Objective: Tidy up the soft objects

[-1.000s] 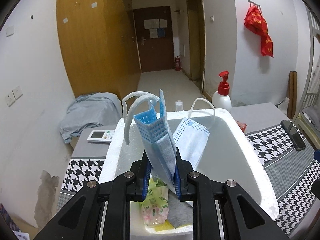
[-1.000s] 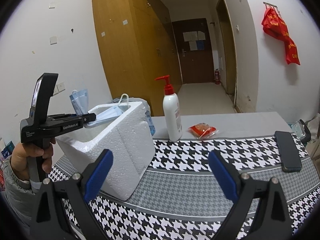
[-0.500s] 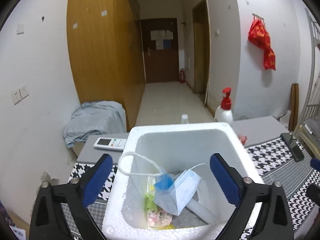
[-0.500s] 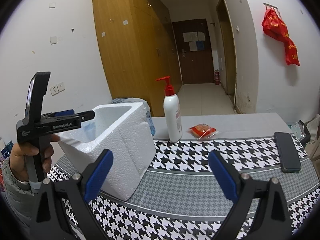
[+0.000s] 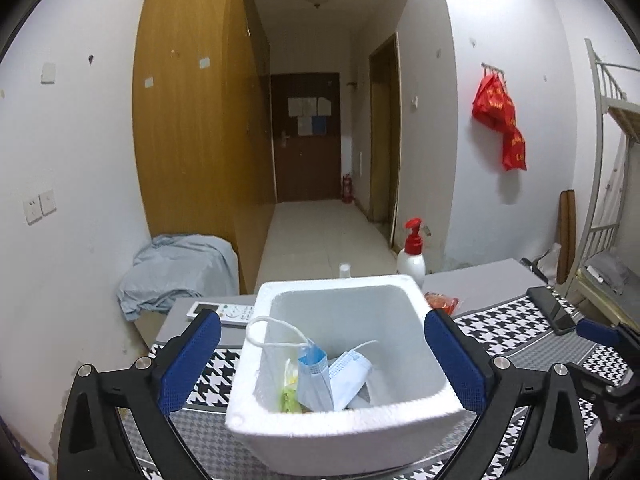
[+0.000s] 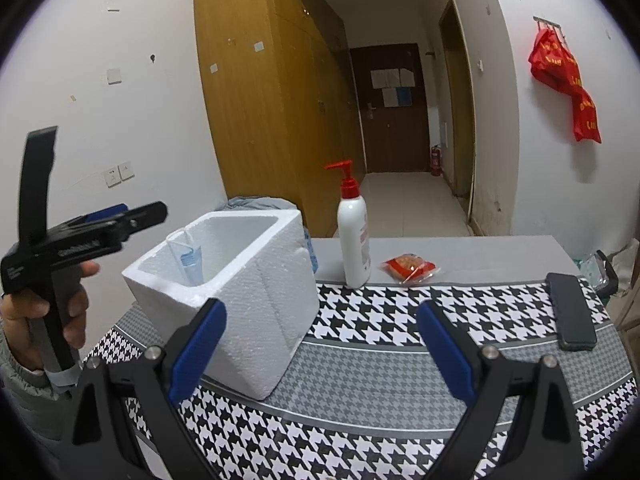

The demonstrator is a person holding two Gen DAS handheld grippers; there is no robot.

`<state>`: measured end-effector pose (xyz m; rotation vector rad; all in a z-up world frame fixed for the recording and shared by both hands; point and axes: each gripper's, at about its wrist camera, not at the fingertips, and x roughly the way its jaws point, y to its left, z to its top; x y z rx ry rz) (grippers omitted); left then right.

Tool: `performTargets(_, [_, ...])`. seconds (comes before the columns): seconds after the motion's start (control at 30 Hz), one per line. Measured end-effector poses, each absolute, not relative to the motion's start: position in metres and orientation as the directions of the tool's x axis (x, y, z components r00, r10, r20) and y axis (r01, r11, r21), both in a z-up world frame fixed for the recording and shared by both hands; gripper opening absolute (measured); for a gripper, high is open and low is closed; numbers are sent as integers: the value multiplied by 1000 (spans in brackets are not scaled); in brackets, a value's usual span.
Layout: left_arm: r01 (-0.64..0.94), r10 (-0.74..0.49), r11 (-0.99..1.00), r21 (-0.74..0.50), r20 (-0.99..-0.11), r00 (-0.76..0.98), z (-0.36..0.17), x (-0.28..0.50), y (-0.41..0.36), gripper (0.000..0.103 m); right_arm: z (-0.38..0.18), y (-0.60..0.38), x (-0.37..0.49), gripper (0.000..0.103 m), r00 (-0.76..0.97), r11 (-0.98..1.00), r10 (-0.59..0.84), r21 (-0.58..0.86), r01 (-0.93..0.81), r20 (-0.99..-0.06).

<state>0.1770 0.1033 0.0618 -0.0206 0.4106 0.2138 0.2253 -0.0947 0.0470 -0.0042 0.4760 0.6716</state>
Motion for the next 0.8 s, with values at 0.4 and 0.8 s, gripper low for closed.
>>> performTargets(0.4, [-198,199,980,37,-330,923,79,118,74,102,71,-109,180,98,706,779,613,122,-615,-355])
performTargets(0.8, [-203,209,978,48,-288,935,82,65,60,102,89,-117,132,103,721,769,628,94,-632,-292])
